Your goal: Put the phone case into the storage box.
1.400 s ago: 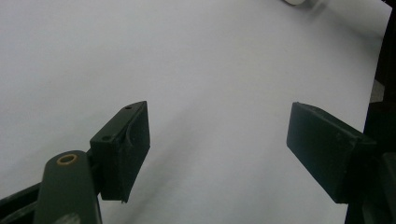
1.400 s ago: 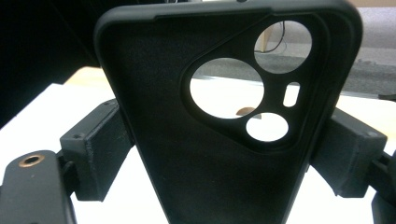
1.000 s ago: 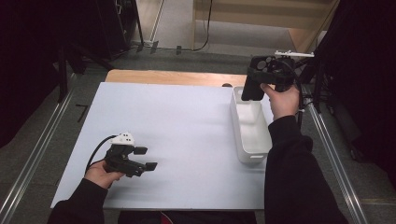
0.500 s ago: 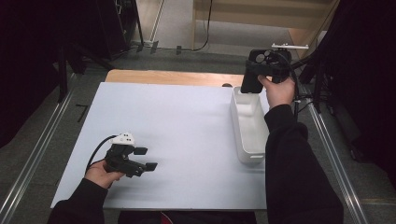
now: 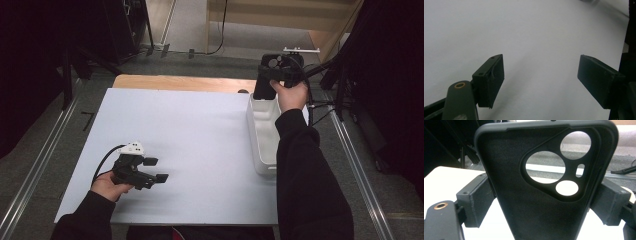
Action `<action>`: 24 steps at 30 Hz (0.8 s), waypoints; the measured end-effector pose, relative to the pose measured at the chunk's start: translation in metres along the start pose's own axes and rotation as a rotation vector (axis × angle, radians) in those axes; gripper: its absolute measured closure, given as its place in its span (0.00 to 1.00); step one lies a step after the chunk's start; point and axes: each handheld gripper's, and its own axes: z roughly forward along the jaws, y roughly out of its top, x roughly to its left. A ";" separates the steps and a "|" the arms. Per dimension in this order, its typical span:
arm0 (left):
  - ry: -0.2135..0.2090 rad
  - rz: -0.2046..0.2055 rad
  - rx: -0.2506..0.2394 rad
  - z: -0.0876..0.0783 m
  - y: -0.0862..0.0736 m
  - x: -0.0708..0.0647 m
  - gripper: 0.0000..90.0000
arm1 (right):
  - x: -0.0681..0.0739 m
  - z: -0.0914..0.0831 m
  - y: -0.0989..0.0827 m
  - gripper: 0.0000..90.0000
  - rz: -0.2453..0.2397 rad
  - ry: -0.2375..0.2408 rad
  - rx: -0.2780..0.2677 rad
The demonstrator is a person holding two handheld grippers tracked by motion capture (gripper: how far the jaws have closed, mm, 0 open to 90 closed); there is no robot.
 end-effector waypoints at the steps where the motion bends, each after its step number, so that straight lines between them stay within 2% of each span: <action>1: 0.000 0.000 -0.002 0.000 0.000 0.000 0.23 | 0.000 0.001 0.000 0.13 -0.003 0.000 0.002; 4: 0.001 0.000 0.000 0.001 0.000 0.000 0.23 | 0.000 0.003 -0.001 0.13 0.012 0.010 0.003; 13: 0.003 -0.001 0.000 0.000 0.000 0.000 0.23 | 0.005 0.007 -0.002 0.13 -0.018 -0.004 0.015; 24: 0.003 0.000 0.006 0.000 0.000 0.001 0.23 | 0.002 0.009 -0.008 0.13 -0.011 0.003 0.010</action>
